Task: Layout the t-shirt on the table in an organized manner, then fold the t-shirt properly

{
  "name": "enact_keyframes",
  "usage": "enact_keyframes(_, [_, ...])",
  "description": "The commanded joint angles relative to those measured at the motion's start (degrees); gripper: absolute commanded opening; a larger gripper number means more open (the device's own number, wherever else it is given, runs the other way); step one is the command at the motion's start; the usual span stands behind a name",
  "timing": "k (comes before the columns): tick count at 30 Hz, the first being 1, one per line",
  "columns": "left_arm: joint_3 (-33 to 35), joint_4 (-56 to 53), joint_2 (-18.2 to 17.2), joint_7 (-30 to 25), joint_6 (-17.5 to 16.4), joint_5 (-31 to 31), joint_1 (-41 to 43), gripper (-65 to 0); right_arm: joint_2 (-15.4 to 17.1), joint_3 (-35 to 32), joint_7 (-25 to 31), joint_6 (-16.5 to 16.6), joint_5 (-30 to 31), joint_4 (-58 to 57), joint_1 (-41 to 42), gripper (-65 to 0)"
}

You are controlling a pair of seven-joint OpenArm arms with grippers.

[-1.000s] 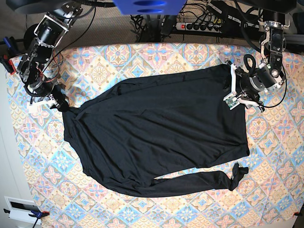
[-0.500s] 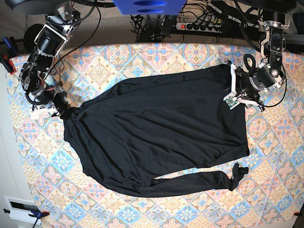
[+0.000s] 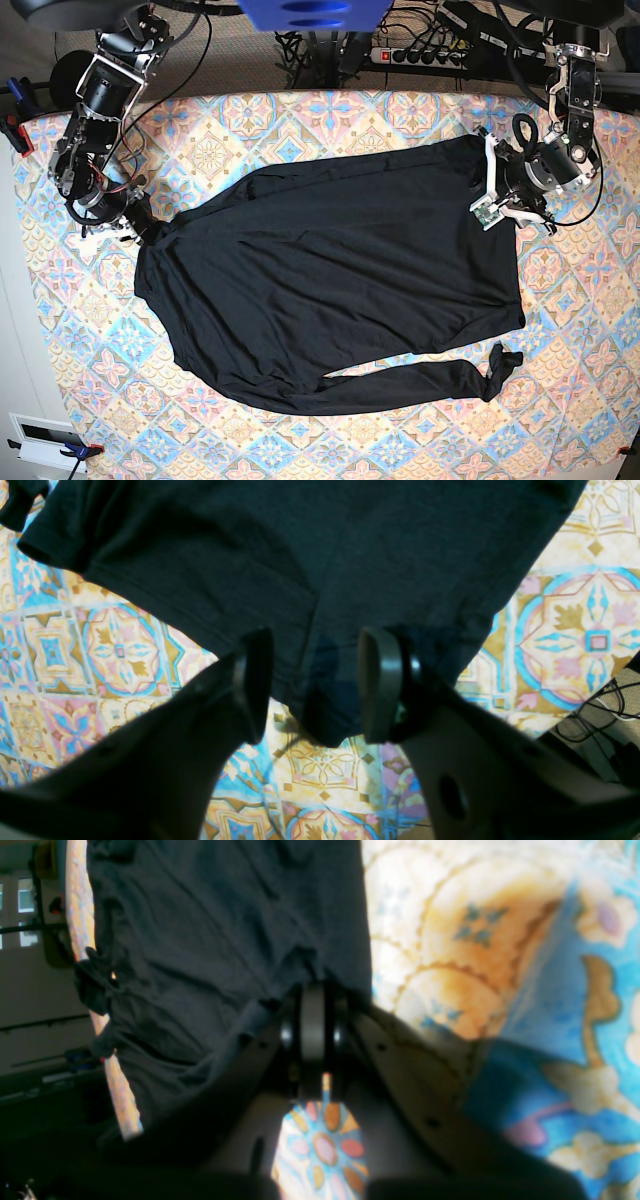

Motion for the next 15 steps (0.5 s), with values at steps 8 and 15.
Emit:
enact_keyframes(8, [3.45, 1.56, -1.51, -0.94, 0.14, 0.09, -0.69, -39.2, 1.05, -0.84, -0.43, 0.18, -0.04, 0.55, 0.81, -65.0])
enact_keyframes(15, [7.31, 3.32, -2.74, -0.94, 0.14, 0.18, -1.04, -39.1, 1.05, -0.84, -0.43, 0.18, -0.04, 0.55, 0.81, -65.0])
